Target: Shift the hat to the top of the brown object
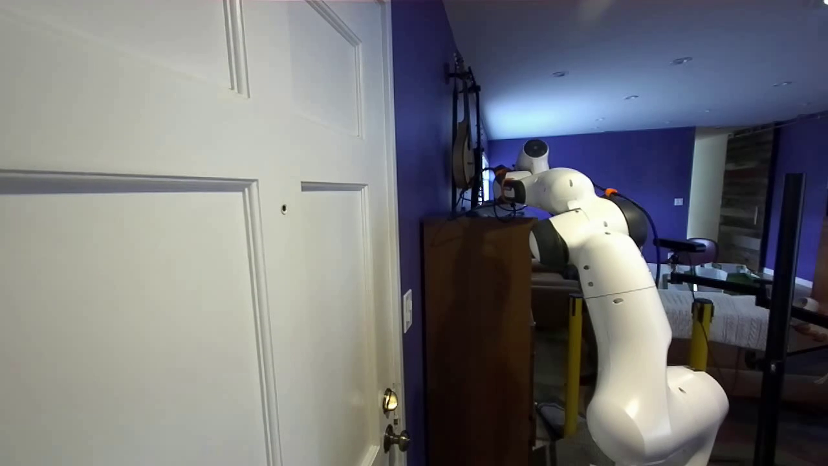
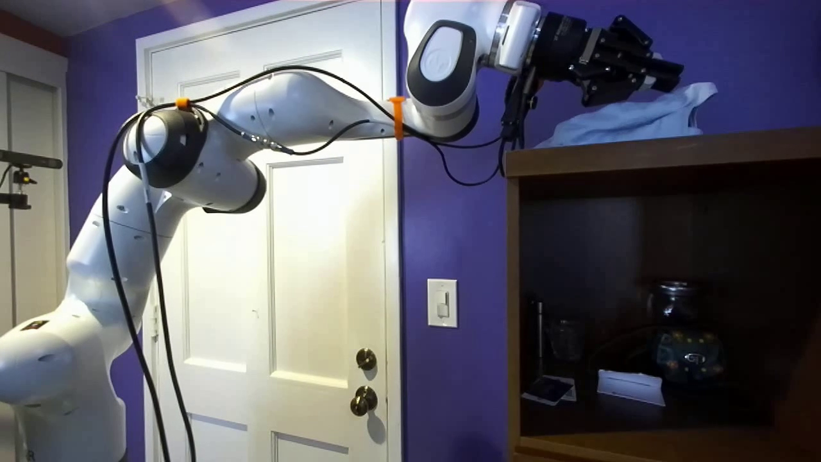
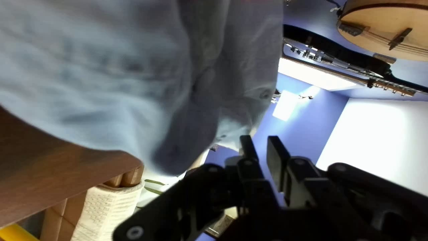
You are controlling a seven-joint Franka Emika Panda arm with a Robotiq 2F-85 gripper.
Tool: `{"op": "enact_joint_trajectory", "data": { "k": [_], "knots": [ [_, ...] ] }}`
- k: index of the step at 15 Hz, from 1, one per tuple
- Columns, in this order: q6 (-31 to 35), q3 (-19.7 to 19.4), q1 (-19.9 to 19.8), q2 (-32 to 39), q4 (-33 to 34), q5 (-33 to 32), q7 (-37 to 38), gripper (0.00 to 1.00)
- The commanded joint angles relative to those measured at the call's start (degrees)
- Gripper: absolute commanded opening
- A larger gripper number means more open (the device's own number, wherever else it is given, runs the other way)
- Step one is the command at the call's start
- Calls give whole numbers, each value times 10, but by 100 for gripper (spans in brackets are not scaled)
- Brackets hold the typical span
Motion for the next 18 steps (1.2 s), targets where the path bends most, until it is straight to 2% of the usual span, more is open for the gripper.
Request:
{"op": "enact_joint_trajectory", "data": {
  "k": [1, 4, 8, 9, 12, 18],
  "knots": [
    [-12, -12, -10, 25, 50, 1, 27, 48],
    [-29, -14, -5, 7, 57, 1, 19, 69],
    [-109, -12, 13, -35, 60, -22, -23, 96],
    [-135, -7, 17, -48, 58, -23, -40, 100],
    [-229, 19, 29, -97, 45, -3, -113, 100],
    [-422, 46, 77, -178, 28, -18, -185, 100]
  ]
}}
